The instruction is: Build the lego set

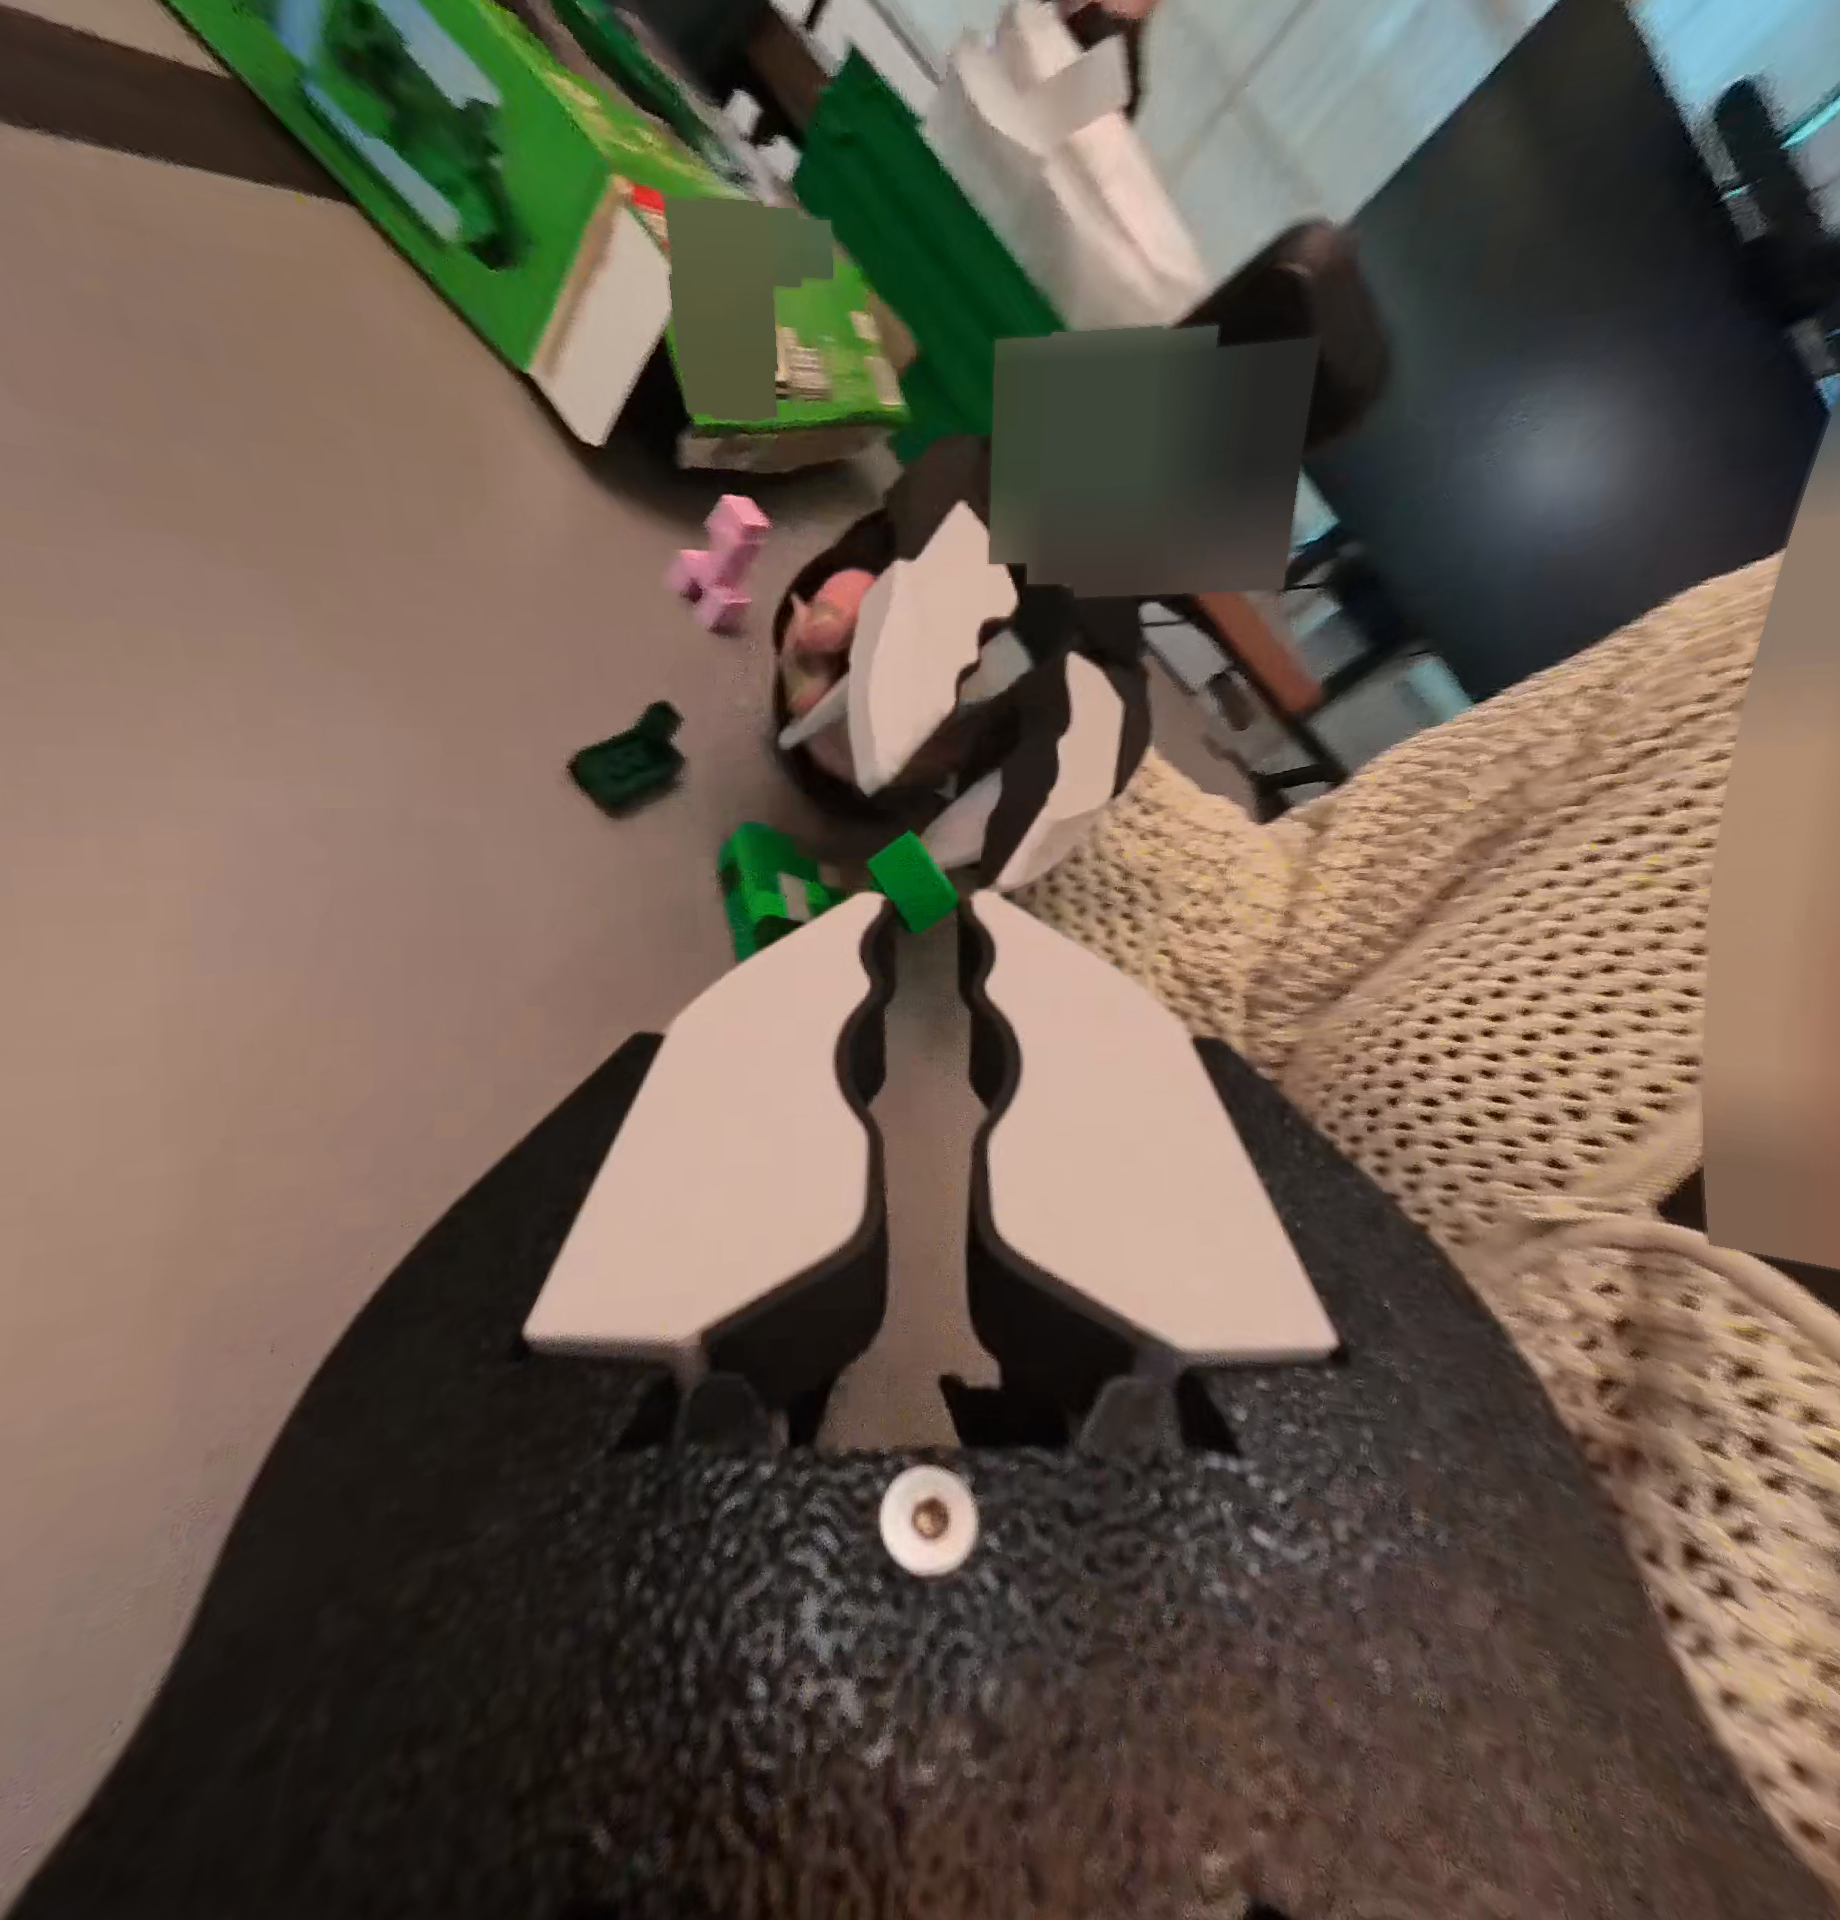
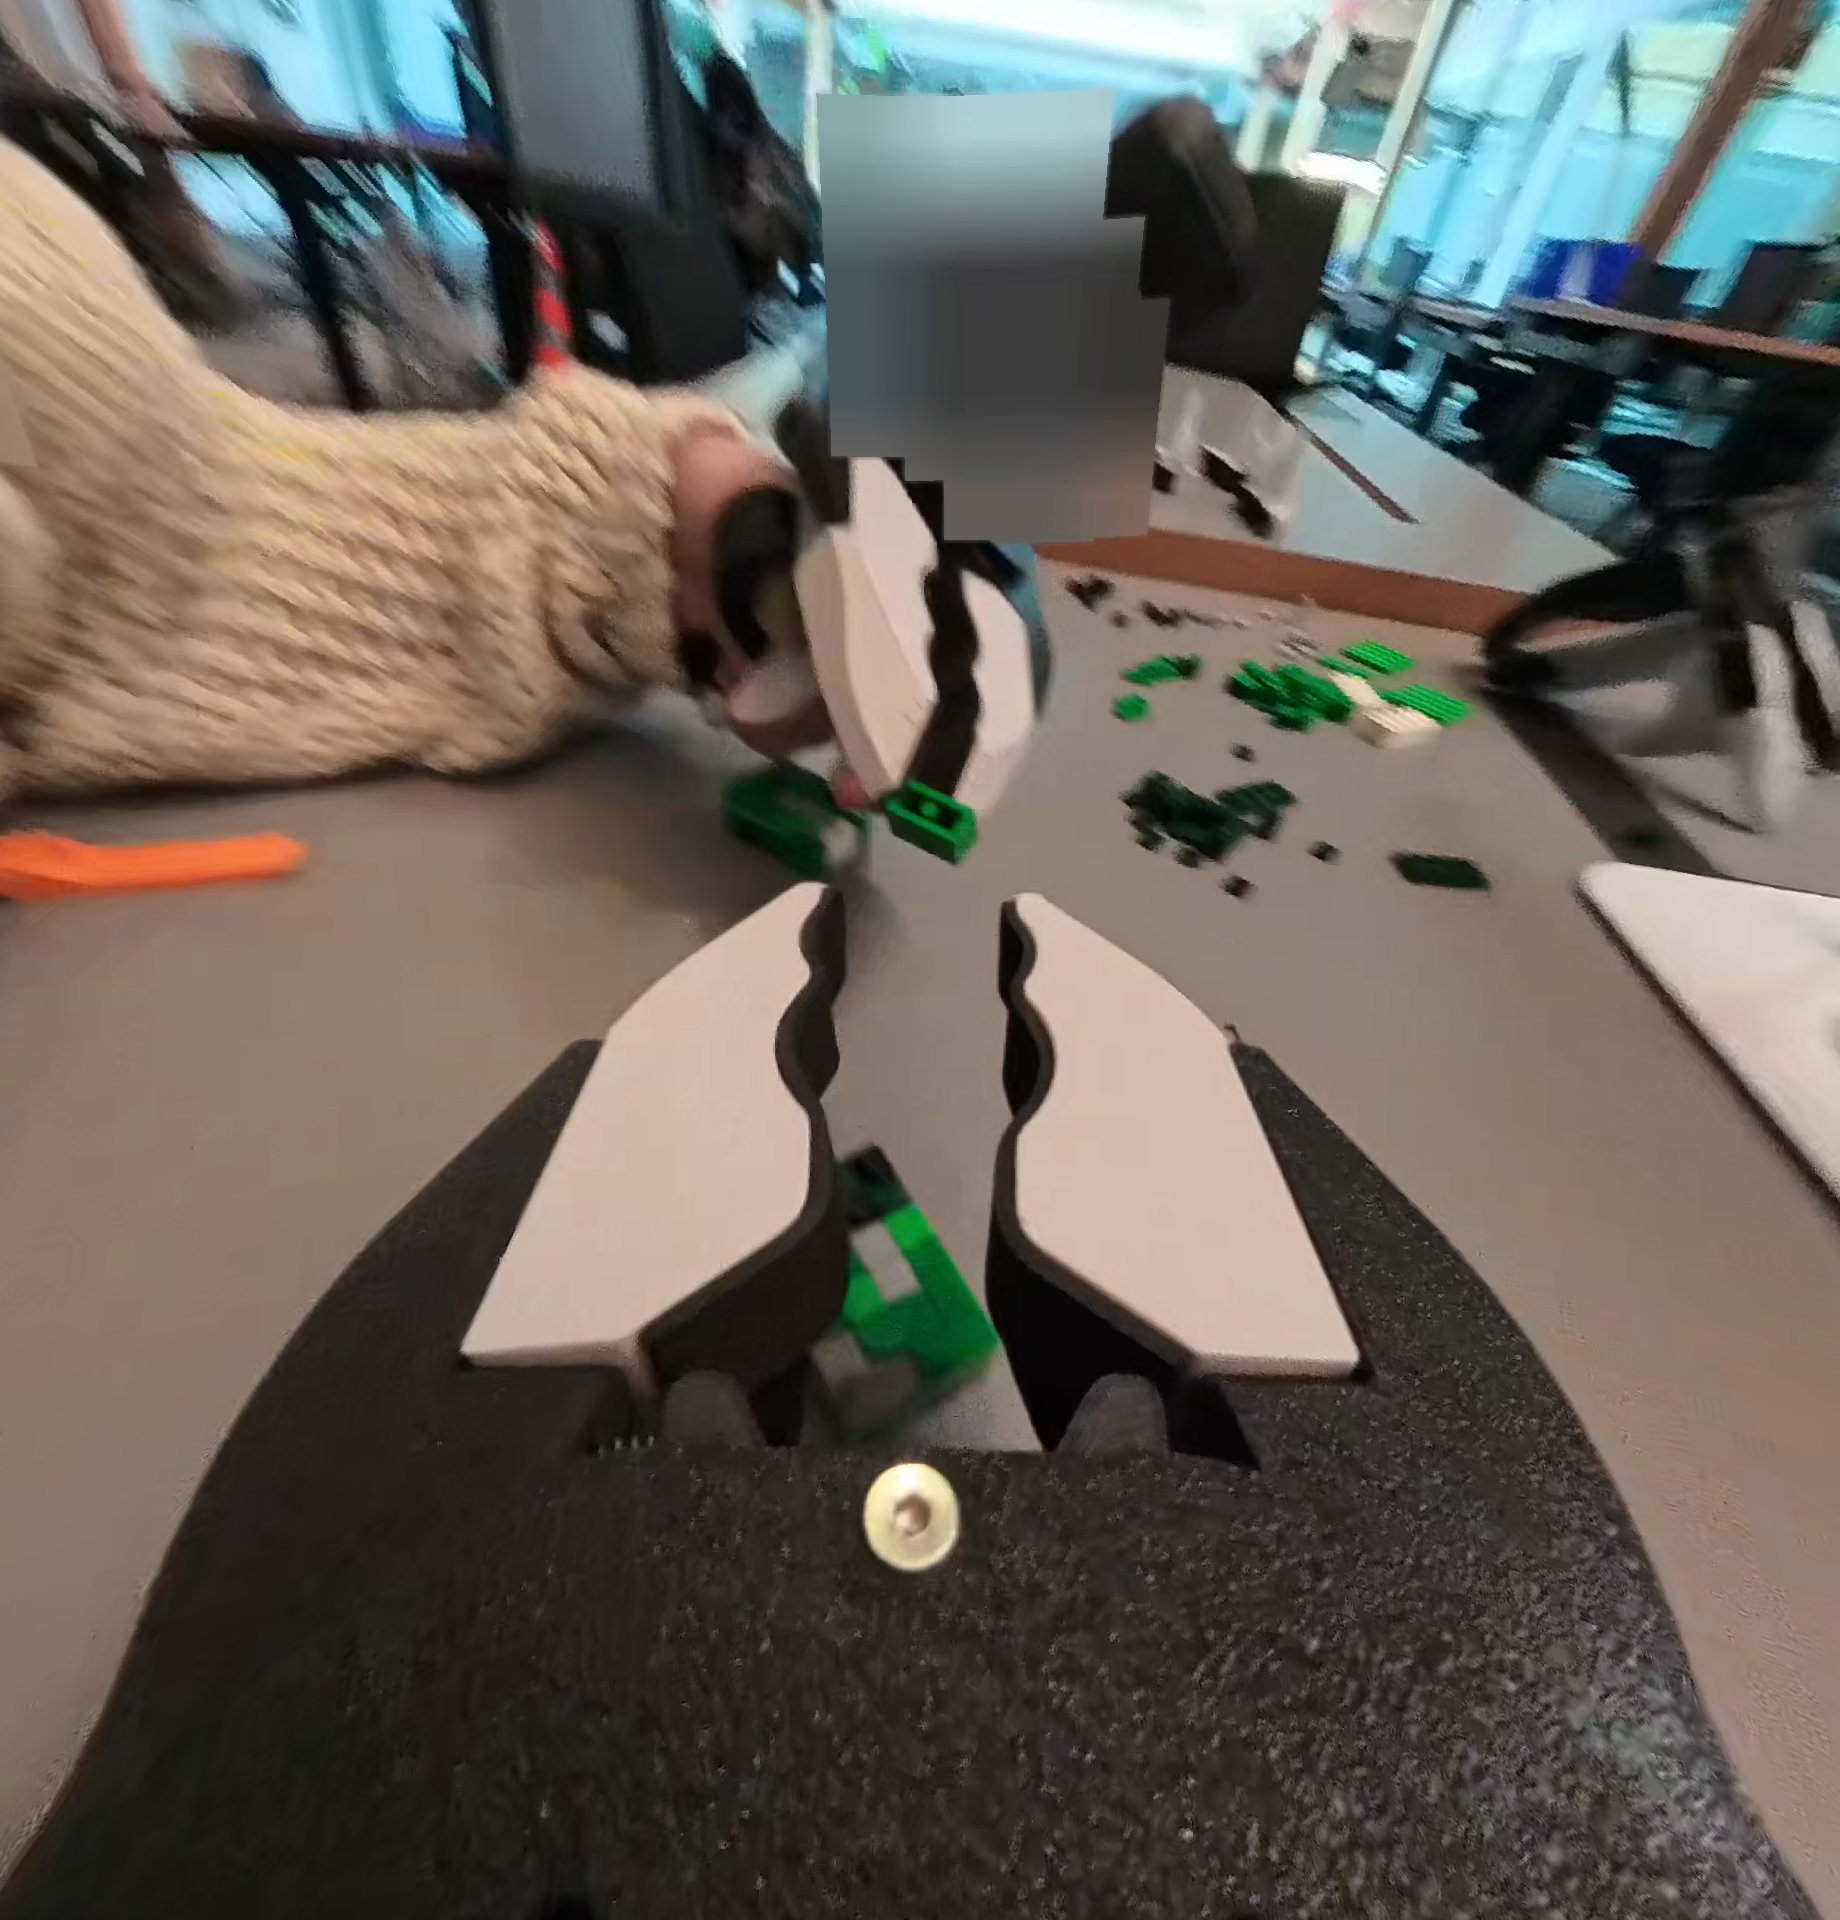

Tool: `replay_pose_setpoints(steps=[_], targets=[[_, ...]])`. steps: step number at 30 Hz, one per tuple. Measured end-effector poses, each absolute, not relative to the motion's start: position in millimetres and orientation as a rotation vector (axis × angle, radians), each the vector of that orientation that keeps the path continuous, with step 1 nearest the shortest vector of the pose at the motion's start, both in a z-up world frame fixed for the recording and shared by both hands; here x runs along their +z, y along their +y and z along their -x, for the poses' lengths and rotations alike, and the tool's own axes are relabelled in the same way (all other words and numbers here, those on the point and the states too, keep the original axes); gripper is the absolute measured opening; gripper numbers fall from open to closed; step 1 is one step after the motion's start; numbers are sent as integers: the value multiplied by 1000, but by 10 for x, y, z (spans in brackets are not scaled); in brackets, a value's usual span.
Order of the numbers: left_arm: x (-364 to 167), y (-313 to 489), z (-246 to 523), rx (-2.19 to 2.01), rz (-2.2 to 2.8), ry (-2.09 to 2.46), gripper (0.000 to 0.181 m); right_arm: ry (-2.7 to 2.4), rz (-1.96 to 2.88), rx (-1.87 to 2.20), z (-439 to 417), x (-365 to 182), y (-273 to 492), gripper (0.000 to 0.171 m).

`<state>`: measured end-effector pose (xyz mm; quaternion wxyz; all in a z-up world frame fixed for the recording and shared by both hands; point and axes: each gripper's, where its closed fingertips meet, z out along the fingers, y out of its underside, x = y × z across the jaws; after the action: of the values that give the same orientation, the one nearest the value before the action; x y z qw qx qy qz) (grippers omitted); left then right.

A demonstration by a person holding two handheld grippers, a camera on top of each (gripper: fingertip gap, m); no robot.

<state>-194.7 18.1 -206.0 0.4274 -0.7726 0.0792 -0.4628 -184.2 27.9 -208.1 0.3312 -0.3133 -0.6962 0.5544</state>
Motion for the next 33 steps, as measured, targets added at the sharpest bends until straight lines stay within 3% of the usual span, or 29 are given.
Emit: replay_pose_setpoints(steps=[8, 21, 33], targets=[[-2134, -36, 1658, -1536, 1939, 273, 12, -1877, 756, 1724, 1686, -1990, 53, 15], [-2044, -82, 1659, -1658, 1871, 283, 12, -2001, 806, 1731, 1683, -2100, -56, 19], [-2069, -92, 1631, -1656, 1892, 301, 11, -2018, 784, 1722, 1666, -2109, -85, 9]])
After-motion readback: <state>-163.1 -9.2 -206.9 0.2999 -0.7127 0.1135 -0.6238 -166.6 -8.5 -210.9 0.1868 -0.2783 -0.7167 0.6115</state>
